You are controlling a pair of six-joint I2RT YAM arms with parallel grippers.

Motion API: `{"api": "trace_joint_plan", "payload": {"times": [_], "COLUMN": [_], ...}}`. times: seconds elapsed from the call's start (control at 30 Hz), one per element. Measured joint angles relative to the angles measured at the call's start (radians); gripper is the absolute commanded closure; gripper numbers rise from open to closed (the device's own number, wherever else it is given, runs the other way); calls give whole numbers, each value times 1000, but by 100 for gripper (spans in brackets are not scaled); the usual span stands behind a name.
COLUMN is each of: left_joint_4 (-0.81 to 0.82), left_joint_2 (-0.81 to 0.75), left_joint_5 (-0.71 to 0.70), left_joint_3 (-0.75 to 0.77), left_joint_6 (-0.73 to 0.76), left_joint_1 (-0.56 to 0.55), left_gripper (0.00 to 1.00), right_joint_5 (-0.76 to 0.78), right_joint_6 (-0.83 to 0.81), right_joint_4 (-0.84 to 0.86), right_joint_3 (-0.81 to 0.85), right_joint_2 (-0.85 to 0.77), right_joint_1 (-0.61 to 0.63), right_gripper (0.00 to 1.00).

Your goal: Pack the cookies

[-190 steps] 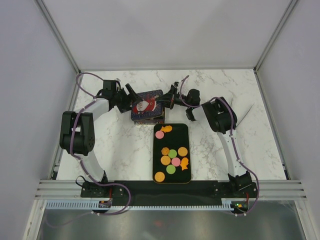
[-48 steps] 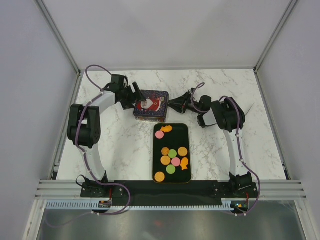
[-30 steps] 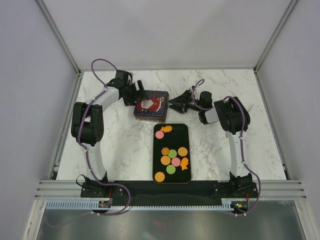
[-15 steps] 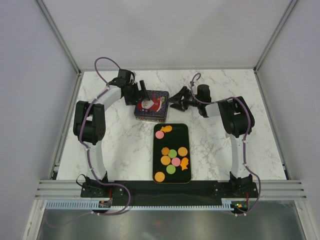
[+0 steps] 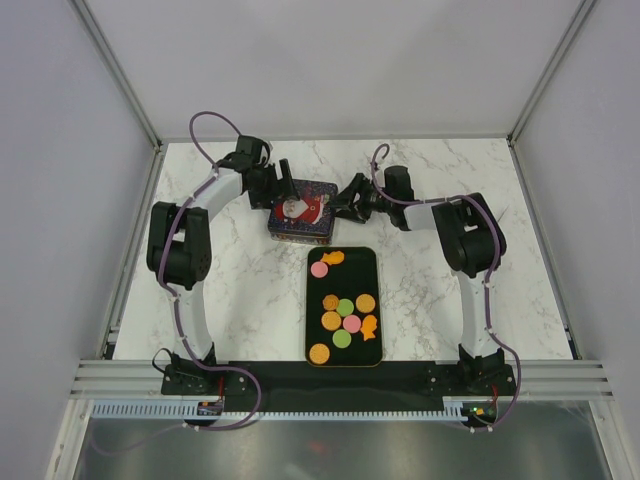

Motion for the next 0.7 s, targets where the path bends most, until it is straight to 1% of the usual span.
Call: {"api": "trace_joint_plan", "payload": {"times": [0.33, 0.7], "left_joint_4": [-51, -52], "left_joint_2": [7, 27], "left_joint_5": [0, 0], "left_joint_3": [57, 79], "left_joint_6": [0, 0], "left_joint_1": [0, -4], "left_gripper": [10, 11], "right_joint_5": [22, 45], "right_joint_6": [-48, -79], "right_joint_4": [-85, -136], "right_joint_3": [26, 37], "right_joint_2": [-18, -21], "right_joint_1": [5, 18], "right_gripper": [30, 30]}}
